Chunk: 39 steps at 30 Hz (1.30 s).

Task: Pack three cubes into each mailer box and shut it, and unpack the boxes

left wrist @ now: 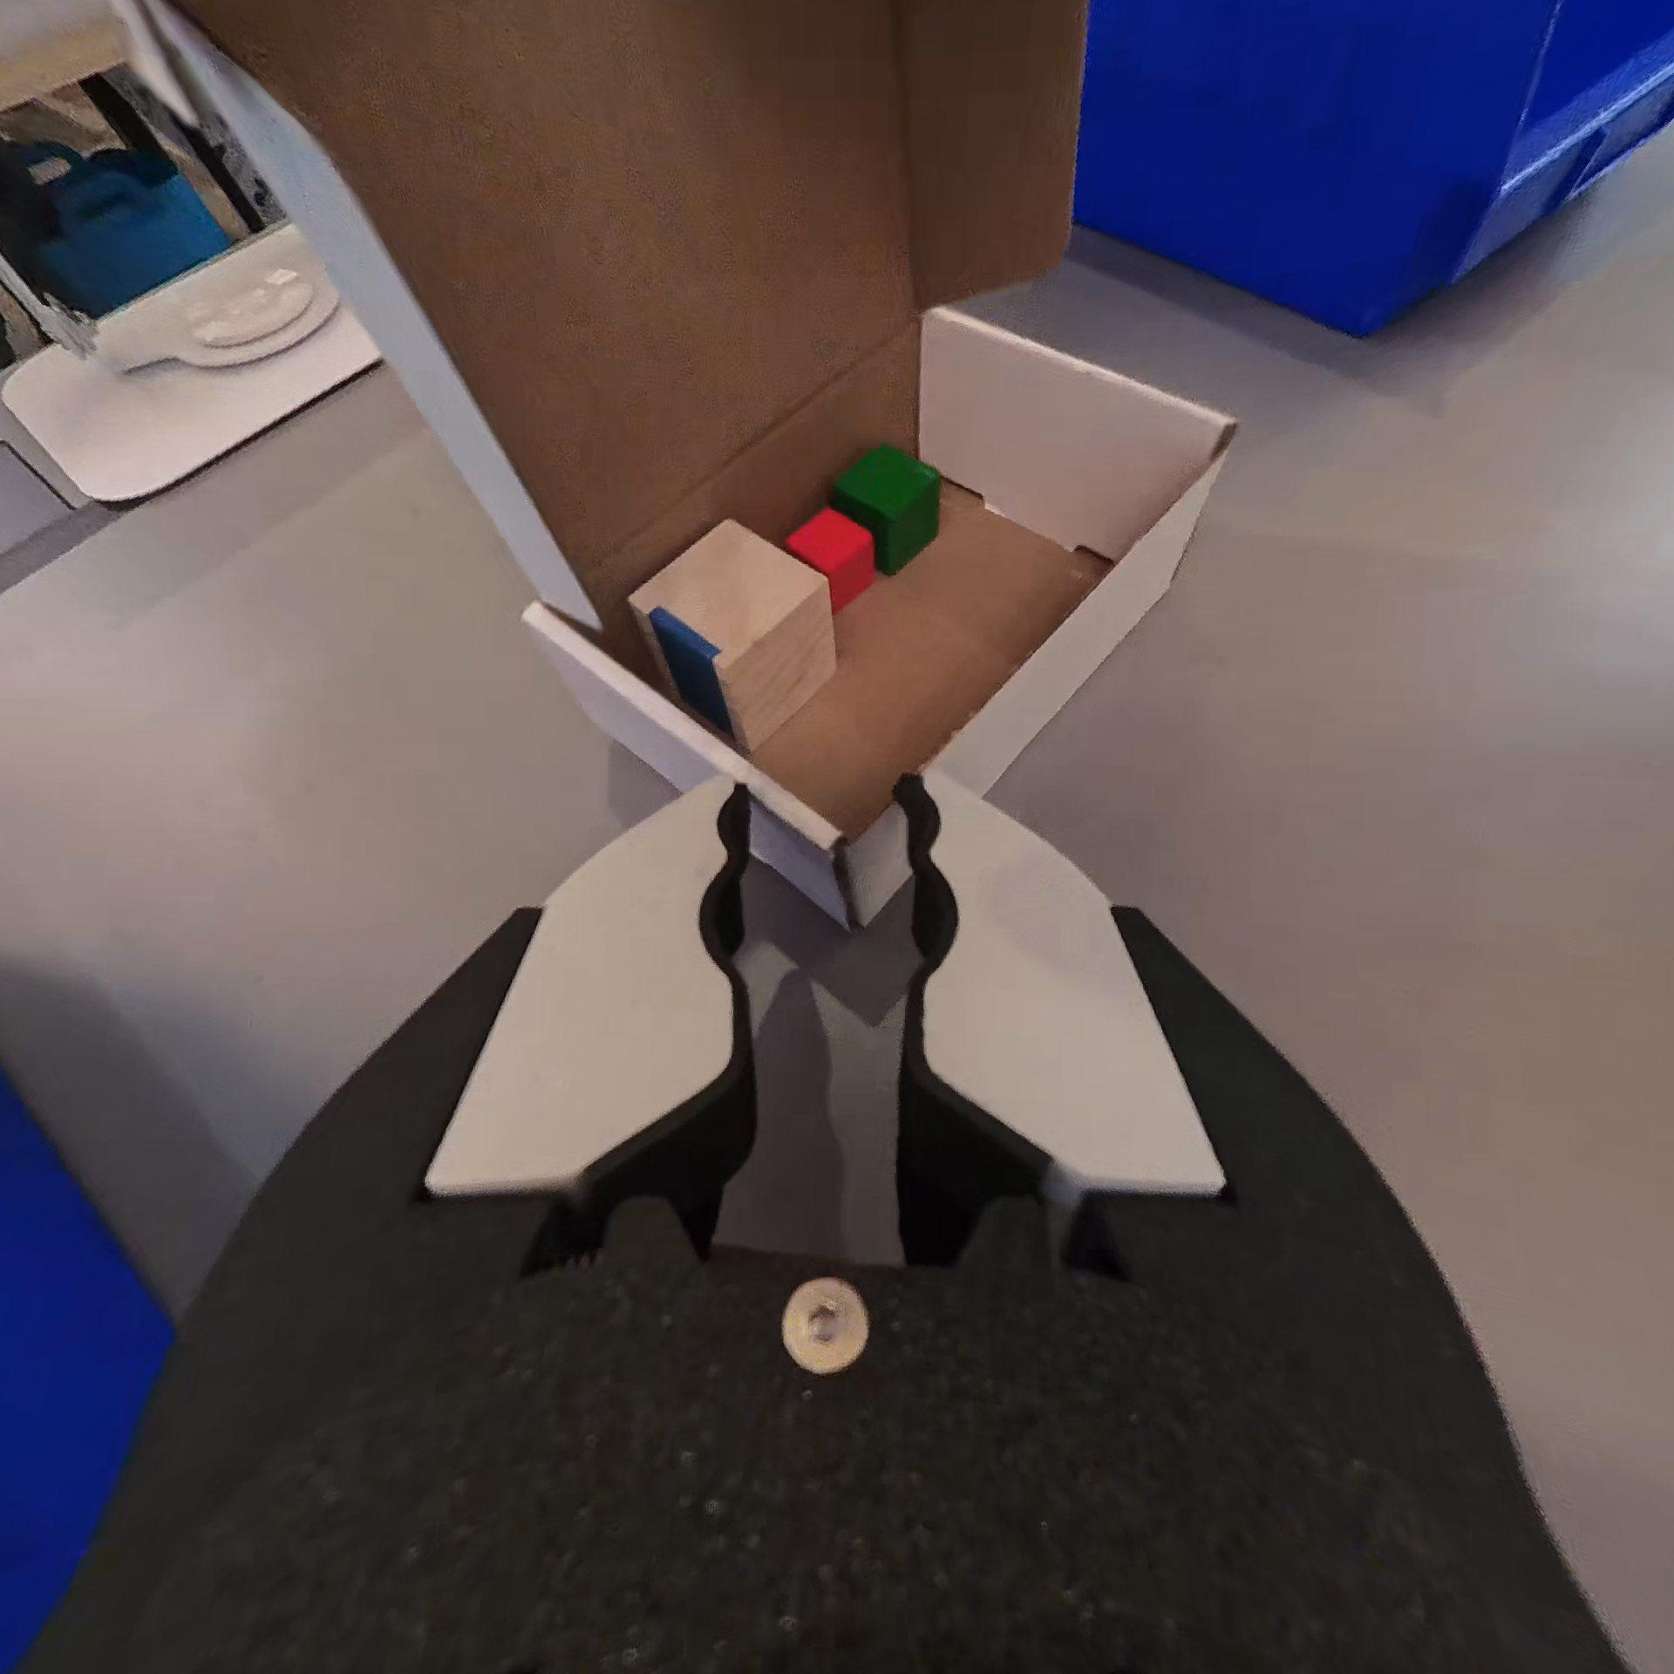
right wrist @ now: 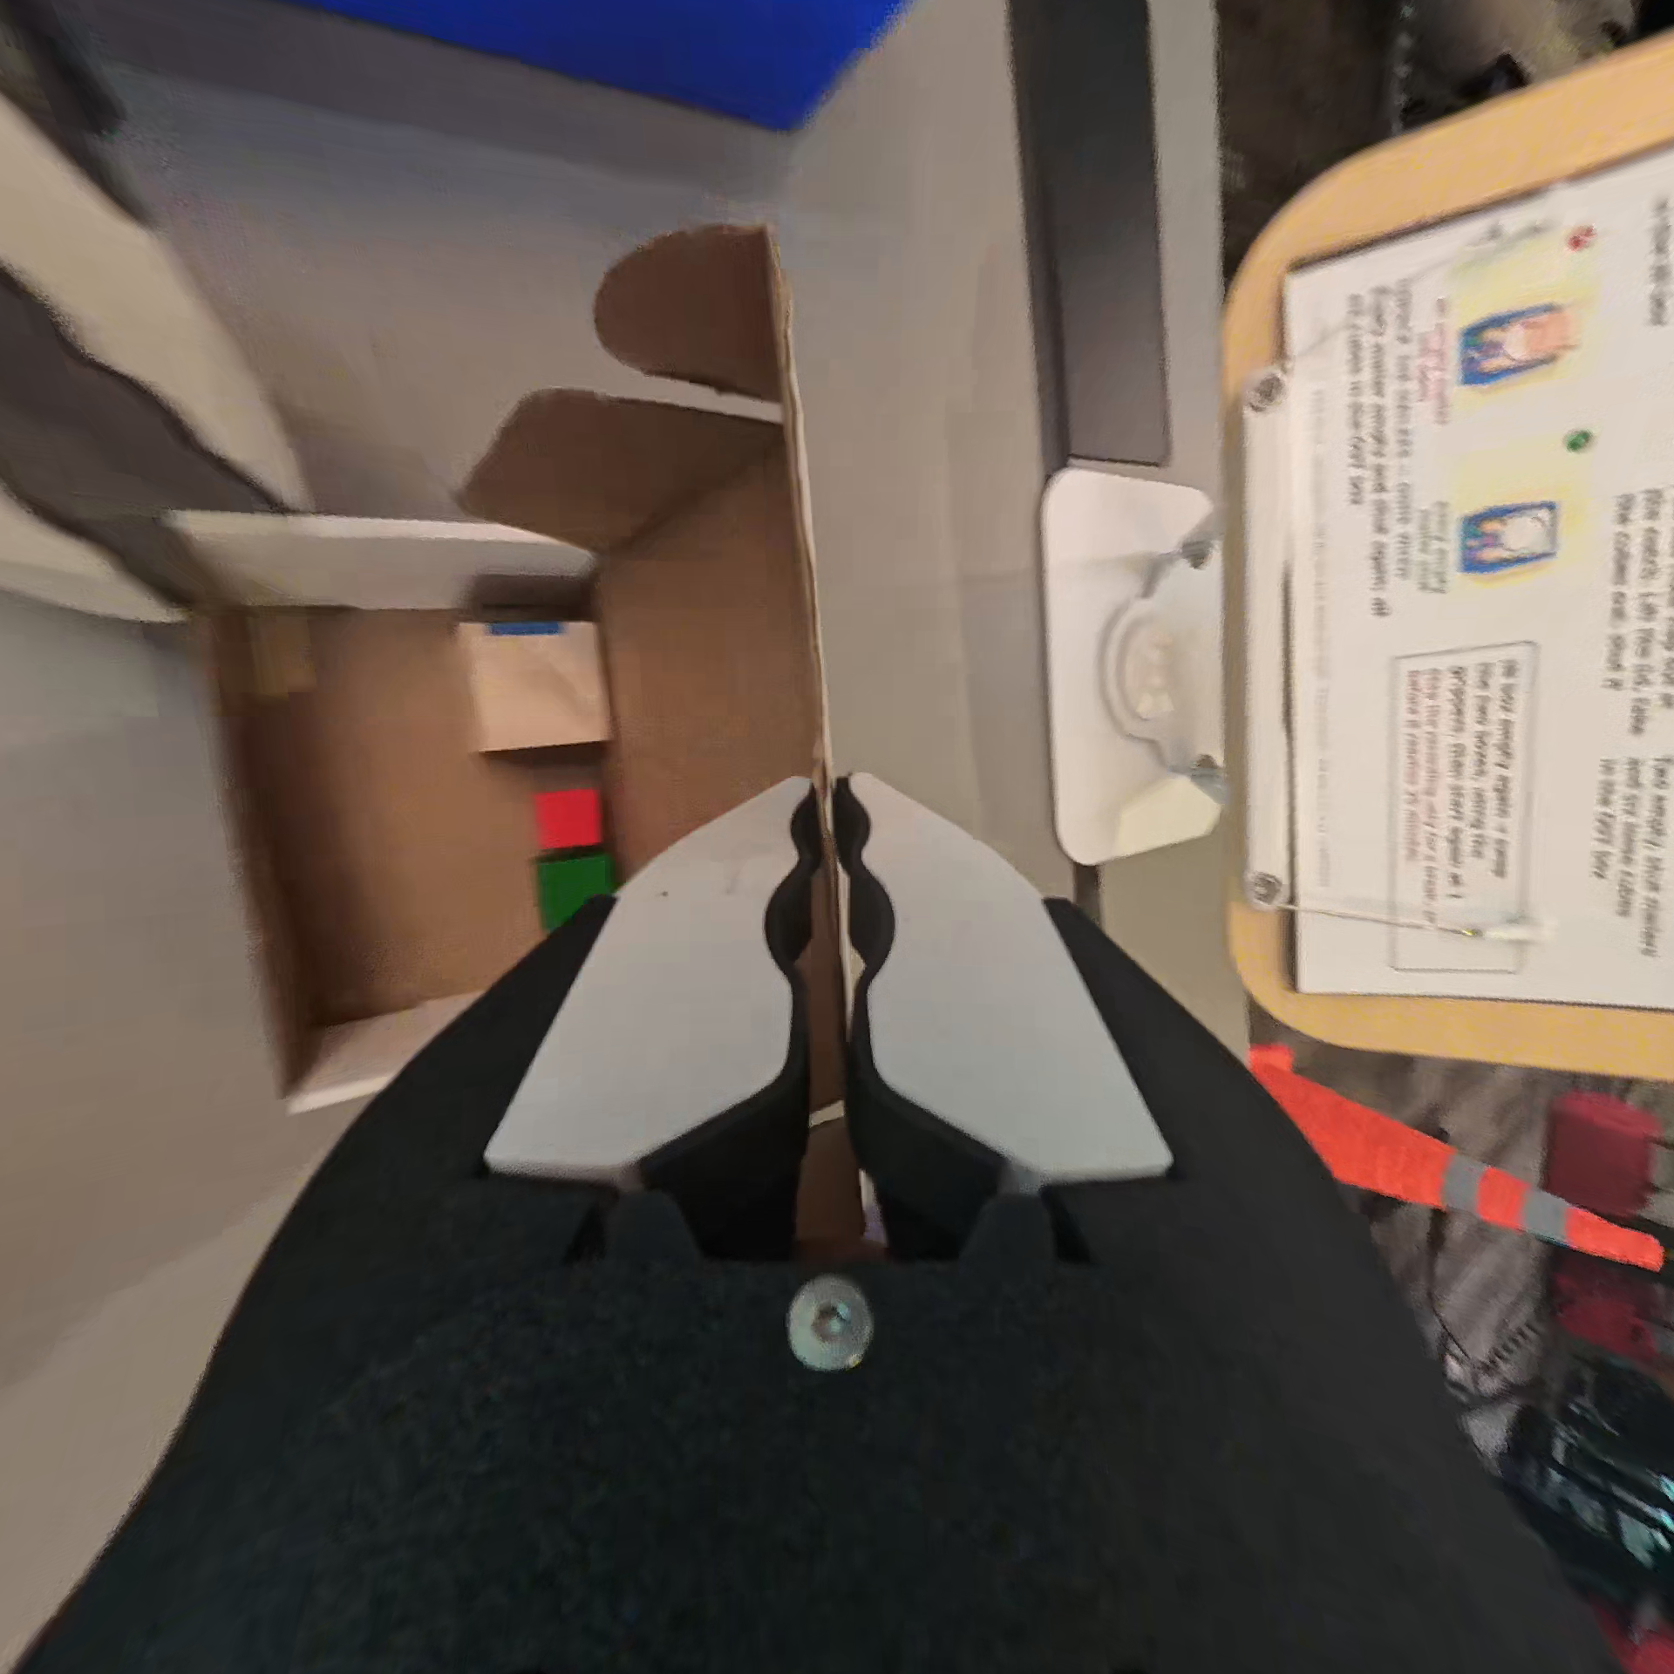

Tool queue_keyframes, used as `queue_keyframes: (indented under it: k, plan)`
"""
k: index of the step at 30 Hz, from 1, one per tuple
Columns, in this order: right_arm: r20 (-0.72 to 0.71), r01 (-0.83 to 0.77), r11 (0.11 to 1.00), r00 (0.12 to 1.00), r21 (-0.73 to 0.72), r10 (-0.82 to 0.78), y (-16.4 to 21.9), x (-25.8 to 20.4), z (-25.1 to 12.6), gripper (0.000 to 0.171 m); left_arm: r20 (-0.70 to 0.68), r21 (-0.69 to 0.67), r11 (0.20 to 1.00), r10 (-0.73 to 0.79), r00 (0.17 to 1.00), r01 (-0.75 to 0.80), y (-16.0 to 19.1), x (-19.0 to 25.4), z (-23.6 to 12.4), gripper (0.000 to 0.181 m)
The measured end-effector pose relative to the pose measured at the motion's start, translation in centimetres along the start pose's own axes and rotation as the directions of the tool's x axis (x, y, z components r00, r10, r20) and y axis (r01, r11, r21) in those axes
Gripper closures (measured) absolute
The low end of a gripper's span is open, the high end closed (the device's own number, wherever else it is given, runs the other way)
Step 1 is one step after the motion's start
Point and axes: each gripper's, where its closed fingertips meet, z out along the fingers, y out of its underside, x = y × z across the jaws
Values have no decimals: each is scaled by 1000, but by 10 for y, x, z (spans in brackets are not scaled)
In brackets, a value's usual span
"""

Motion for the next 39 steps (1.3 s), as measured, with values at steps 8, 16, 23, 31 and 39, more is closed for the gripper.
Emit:
queue_keyframes:
  k: [8, 16, 23, 31, 39]
  plan:
    - [6, -80, 976, 997, -202, 83, 47, 35, 103, 166, -16, 21, 999, -31, 999, 32, -5, 13, 8, 145]
    - [-29, -65, 962, 998, -265, 60, 45, 32, 134, 151, -3, 47, 998, -42, 999, 42, -6, 20, 10, 150]
    - [-289, -484, 872, 848, -78, 445, 17, 49, 17, 103, -20, 30, 999, -30, 999, 31, -4, 26, 14, 143]
    - [199, -822, 552, 523, -139, 829, 12, -75, 16, 105, -35, 10, 1000, 6, 999, -5, -7, 35, 24, 139]
    - [106, -809, 493, 486, -319, 867, 40, -99, 77, 104, -12, -23, 999, 29, 1000, -29, -4, 36, 31, 128]
